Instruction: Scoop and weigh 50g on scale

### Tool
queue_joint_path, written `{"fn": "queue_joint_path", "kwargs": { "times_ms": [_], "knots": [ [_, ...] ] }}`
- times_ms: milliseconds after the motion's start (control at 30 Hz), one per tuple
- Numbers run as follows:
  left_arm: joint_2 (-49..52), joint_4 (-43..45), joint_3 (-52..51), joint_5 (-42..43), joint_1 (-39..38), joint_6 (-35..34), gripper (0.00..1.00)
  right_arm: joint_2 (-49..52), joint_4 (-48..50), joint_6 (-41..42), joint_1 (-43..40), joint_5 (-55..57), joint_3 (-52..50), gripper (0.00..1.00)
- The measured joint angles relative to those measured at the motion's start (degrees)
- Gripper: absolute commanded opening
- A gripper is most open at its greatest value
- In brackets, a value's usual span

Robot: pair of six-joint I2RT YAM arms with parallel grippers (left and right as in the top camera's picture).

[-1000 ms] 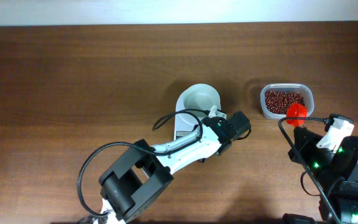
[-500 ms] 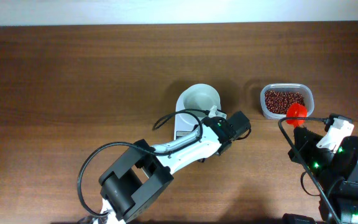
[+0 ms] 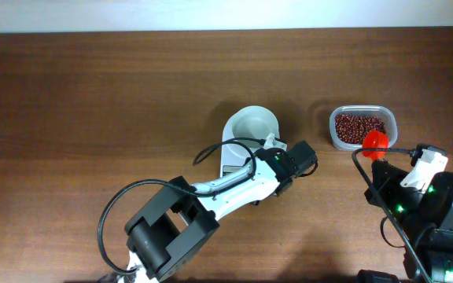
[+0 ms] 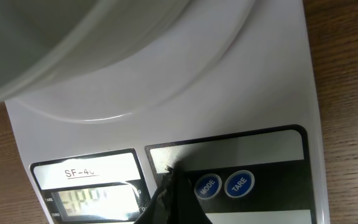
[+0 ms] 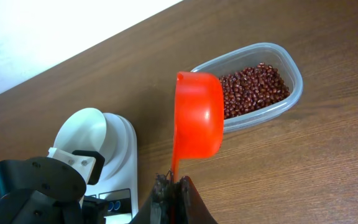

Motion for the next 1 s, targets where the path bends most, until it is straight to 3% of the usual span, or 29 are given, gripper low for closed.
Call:
{"fn": "queue_joint_path", "kwargs": {
  "times_ms": [333, 567, 867, 900, 933, 1000],
  "knots": [
    [0.0, 0.7, -0.1, -0.4, 0.0, 0.0, 0.00, 0.0, 0.0, 0.0, 0.0, 0.0, 0.0, 0.04],
    [-0.5, -7.6, 0.3, 1.0, 0.1, -0.2, 0.00, 0.1, 0.0, 0.0, 0.0, 0.0, 0.0, 0.04],
    [-15.7, -7.2, 0.4, 2.7, 0.7, 1.6, 0.00, 3.4, 0.0, 0.1, 0.0, 0.0, 0.0, 0.04],
    [-17.8, -7.2, 0.4, 2.7, 1.0, 2.5, 0.05, 4.0, 0.0, 0.0, 0.0, 0.0, 0.0, 0.04],
    [-19.9, -7.3, 0.5, 2.7, 1.5, 3.6, 0.18, 4.6, 0.0, 0.0, 0.0, 0.0, 0.0, 0.04],
    [-24.3, -8.3, 0.5, 2.8, 2.8, 6.5, 0.59, 5.8, 0.0, 0.1, 0.0, 0.0, 0.0, 0.04]
  ]
}}
